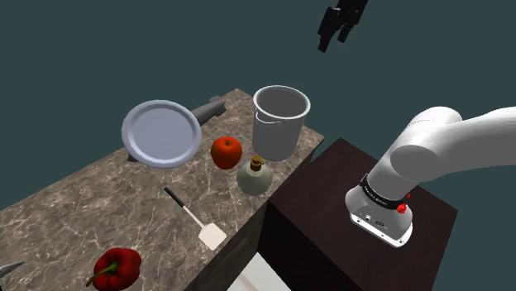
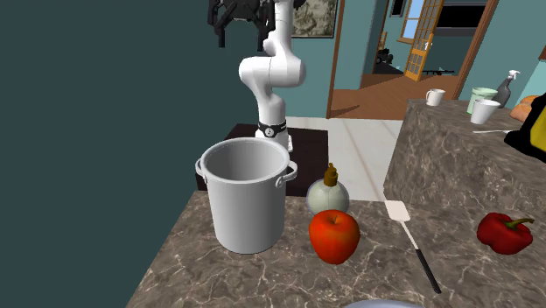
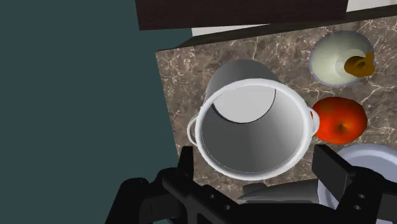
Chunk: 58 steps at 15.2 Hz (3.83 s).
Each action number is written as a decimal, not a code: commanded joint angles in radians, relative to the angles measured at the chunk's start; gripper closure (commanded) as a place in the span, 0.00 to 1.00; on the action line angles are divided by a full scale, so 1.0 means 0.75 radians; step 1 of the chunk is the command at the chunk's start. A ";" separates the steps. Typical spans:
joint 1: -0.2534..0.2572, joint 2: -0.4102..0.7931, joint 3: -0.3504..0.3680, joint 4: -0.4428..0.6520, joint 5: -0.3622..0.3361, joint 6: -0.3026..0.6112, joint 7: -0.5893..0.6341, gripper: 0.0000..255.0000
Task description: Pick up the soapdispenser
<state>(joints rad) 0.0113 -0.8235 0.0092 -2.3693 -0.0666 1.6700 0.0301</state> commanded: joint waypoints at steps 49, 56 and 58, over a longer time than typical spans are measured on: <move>0.229 0.849 0.637 -0.537 0.320 1.359 0.623 1.00; 0.263 0.712 0.604 -0.513 0.378 1.202 0.580 1.00; 0.271 0.673 0.593 -0.502 0.387 1.153 0.572 1.00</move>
<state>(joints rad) 0.2113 -0.3037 0.4575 -2.7508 0.2203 2.5545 0.4612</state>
